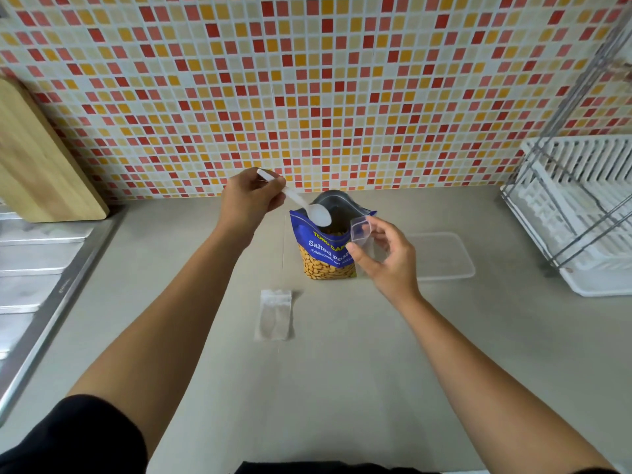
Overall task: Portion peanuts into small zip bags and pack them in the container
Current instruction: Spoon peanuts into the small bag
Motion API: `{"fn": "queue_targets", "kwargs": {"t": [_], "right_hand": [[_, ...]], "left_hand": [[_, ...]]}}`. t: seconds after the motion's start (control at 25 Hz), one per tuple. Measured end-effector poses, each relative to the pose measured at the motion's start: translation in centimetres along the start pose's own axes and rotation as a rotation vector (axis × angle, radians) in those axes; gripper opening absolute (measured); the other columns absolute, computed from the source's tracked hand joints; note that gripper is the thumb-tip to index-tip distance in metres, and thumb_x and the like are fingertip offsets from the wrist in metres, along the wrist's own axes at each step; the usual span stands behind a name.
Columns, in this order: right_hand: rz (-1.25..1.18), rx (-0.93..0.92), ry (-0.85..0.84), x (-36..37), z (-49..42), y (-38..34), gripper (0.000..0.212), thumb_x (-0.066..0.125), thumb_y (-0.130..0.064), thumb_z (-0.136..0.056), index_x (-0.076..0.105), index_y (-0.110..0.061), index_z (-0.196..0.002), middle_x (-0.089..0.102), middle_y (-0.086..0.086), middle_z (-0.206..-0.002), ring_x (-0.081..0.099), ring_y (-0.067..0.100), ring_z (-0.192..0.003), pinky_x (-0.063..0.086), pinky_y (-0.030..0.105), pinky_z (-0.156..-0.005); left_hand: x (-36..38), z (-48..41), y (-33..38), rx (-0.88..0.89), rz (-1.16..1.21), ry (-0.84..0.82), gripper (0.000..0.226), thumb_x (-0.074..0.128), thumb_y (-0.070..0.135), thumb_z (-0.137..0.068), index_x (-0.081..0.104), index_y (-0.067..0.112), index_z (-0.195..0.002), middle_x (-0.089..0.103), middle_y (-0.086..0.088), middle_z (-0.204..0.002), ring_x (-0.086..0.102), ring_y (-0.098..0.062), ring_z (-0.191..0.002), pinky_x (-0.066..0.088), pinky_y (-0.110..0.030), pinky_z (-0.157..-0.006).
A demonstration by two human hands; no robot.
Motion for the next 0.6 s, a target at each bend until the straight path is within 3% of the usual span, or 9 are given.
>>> {"fn": "queue_targets", "kwargs": {"t": [0.08, 0.2, 0.24, 0.32, 0.4, 0.6], "right_hand": [[-0.011, 0.027, -0.026, 0.0, -0.5, 0.4, 0.058, 0.074, -0.044, -0.068, 0.058, -0.019, -0.118, 0.065, -0.003, -0.111, 0.062, 0.008, -0.101, 0.050, 0.022, -0.086], [0.006, 0.044, -0.073, -0.1, -1.4, 0.5, 0.056, 0.075, -0.042, -0.069, 0.057, -0.019, -0.118, 0.065, -0.002, -0.114, 0.062, 0.010, -0.103, 0.051, 0.021, -0.084], [0.018, 0.046, -0.087, -0.1, -1.7, 0.5, 0.055, 0.076, -0.039, -0.071, 0.057, -0.019, -0.118, 0.064, -0.002, -0.114, 0.061, 0.010, -0.103, 0.051, 0.020, -0.083], [0.039, 0.037, -0.104, -0.3, -2.2, 0.6, 0.056, 0.074, -0.041, -0.071, 0.057, -0.017, -0.118, 0.064, -0.001, -0.116, 0.061, 0.010, -0.105, 0.052, 0.020, -0.084], [0.064, 0.022, -0.116, -0.5, -2.5, 0.5, 0.062, 0.071, -0.049, -0.070, 0.057, -0.016, -0.120, 0.064, -0.001, -0.117, 0.060, 0.009, -0.106, 0.051, 0.020, -0.086], [0.110, 0.023, -0.149, -0.7, -2.9, 0.6, 0.056, 0.075, -0.038, -0.074, 0.056, -0.015, -0.122, 0.063, -0.003, -0.117, 0.059, 0.008, -0.106, 0.051, 0.023, -0.085]], "left_hand": [[1.5, -0.1, 0.6, 0.072, -0.272, -0.022, 0.017, 0.054, 0.021, -0.094, 0.062, 0.006, -0.094, 0.065, -0.004, -0.079, 0.063, -0.017, -0.076, 0.055, -0.025, -0.073], [4.7, 0.0, 1.6, 0.296, -0.785, -0.140, 0.025, 0.049, 0.023, -0.095, 0.064, 0.003, -0.094, 0.065, -0.007, -0.080, 0.056, -0.013, -0.069, 0.039, -0.016, -0.058], [5.5, -0.1, 1.4, 0.316, -0.897, -0.165, 0.026, 0.050, 0.025, -0.094, 0.065, 0.004, -0.094, 0.065, -0.008, -0.081, 0.055, -0.016, -0.072, 0.038, -0.018, -0.059], [6.2, -0.8, 0.5, 0.266, -1.081, -0.147, 0.026, 0.050, 0.033, -0.093, 0.067, 0.013, -0.096, 0.065, -0.007, -0.088, 0.054, -0.023, -0.095, 0.042, -0.034, -0.080], [6.3, -1.5, -0.5, 0.157, -1.194, -0.113, 0.025, 0.049, 0.035, -0.092, 0.065, 0.017, -0.096, 0.061, -0.007, -0.096, 0.046, -0.024, -0.109, 0.035, -0.050, -0.094], [7.2, -2.5, -3.9, -0.066, -1.066, -0.275, 0.019, 0.051, 0.022, -0.087, 0.067, 0.014, -0.092, 0.061, -0.005, -0.087, 0.057, -0.025, -0.087, 0.044, -0.058, -0.095]]}}
Point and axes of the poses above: each hand's wrist, its own z-axis away from the middle knuckle, its own x-axis out of the palm, y = z × x, the point moved 8 cm from there along -z, towards the middle knuckle
